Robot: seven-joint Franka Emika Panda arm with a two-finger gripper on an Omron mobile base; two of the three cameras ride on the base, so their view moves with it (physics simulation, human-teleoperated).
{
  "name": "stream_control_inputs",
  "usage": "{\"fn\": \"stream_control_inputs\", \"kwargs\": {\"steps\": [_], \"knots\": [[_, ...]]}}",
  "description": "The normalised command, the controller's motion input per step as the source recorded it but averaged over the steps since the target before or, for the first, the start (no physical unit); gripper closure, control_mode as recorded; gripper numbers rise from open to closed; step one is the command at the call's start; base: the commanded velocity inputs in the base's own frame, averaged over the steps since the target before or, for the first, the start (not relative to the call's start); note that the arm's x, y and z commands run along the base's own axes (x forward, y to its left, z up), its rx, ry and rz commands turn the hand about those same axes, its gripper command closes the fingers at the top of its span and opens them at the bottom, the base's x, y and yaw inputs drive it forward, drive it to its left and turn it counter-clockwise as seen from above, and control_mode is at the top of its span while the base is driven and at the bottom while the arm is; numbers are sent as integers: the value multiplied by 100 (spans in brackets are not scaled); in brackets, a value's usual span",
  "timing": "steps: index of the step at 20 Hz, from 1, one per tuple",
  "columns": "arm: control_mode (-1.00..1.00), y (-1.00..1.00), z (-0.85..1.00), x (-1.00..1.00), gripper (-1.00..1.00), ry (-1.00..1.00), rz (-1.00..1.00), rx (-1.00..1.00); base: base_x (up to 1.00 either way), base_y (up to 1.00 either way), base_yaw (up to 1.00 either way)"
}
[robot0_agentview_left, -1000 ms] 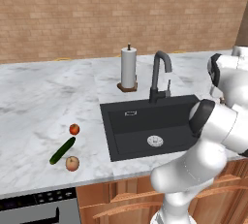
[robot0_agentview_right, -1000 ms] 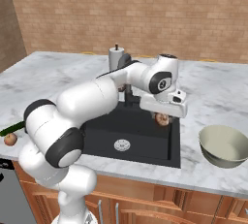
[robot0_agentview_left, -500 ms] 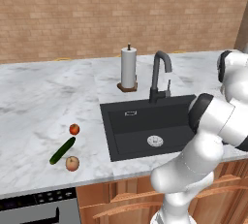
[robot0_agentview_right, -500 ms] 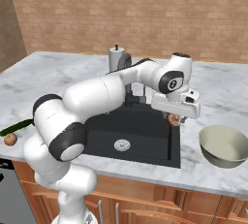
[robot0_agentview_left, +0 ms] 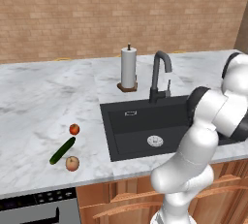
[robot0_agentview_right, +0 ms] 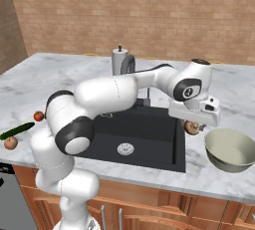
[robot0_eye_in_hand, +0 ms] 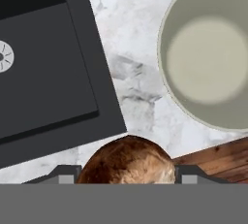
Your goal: There is a mixed pile of frozen fruits and vegetables on the counter. Locate all the frozen vegetables and place the items in a bowl on the counter. Take all the frozen fruits and defrost them in a running sink.
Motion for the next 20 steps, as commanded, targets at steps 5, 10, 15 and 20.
{"fn": "stream_control_inputs", "kwargs": {"steps": [5,10,15,20], "knots": [[-100,-50,-2,0,100,-1,0,2,0,0,0],[-100,-45,-4,2,100,0,0,3,0,0,0],[-100,-49,-18,22,100,4,0,4,0,0,0],[-100,-33,-35,15,100,1,2,0,0,0,0]]}}
